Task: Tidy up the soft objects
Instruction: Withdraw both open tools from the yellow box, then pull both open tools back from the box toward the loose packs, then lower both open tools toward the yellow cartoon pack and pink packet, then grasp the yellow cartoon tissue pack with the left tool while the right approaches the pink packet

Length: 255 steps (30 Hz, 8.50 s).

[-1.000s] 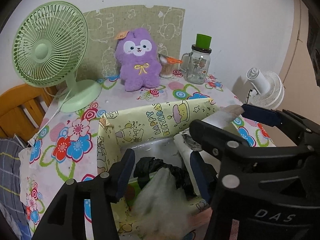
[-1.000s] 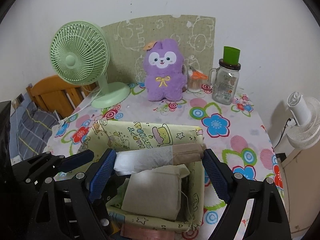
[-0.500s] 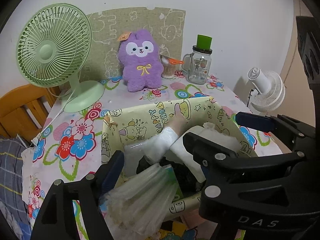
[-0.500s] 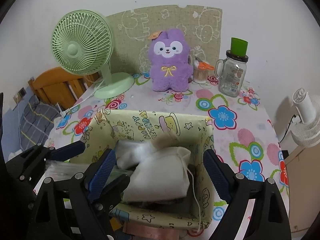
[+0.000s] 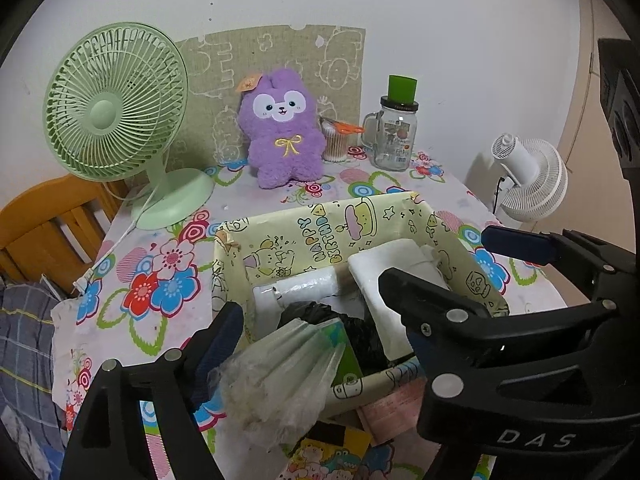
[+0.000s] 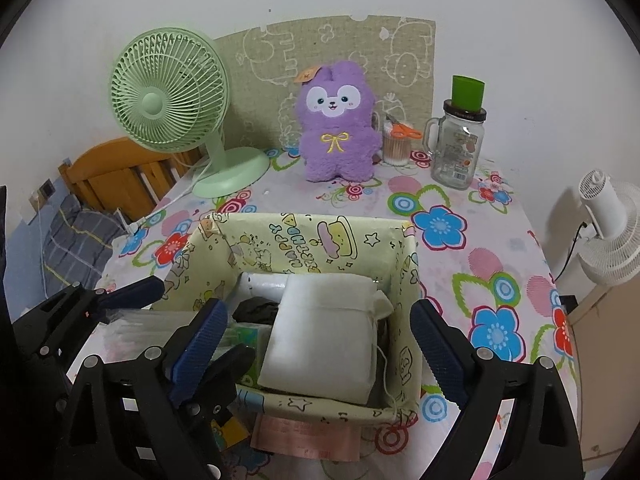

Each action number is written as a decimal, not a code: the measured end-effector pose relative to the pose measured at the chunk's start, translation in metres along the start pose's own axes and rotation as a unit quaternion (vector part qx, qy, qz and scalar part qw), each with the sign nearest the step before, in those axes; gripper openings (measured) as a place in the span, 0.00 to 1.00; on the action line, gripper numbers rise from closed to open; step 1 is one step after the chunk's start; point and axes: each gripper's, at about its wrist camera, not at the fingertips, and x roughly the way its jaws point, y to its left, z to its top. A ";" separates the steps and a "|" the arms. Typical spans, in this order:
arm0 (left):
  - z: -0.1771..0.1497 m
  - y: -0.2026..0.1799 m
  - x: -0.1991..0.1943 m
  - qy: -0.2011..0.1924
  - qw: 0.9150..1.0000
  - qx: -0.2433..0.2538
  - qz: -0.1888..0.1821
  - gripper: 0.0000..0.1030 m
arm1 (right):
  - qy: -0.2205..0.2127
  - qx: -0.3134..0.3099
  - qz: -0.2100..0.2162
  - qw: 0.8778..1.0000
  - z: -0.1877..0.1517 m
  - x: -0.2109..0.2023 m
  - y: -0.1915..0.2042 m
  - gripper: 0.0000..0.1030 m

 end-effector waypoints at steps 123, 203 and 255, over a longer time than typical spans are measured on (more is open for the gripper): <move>-0.055 -0.013 -0.064 -0.045 0.998 -0.019 0.027 1.00 | -0.051 0.008 -0.028 0.998 -0.060 -0.077 0.009 0.94; -0.126 0.010 0.015 0.044 0.998 -0.018 0.048 0.62 | 0.083 0.018 -0.034 0.996 -0.119 0.047 0.020 0.95; -0.121 -0.012 0.009 0.044 0.999 -0.010 0.027 0.53 | 0.063 0.056 -0.040 0.996 -0.129 0.023 0.000 0.58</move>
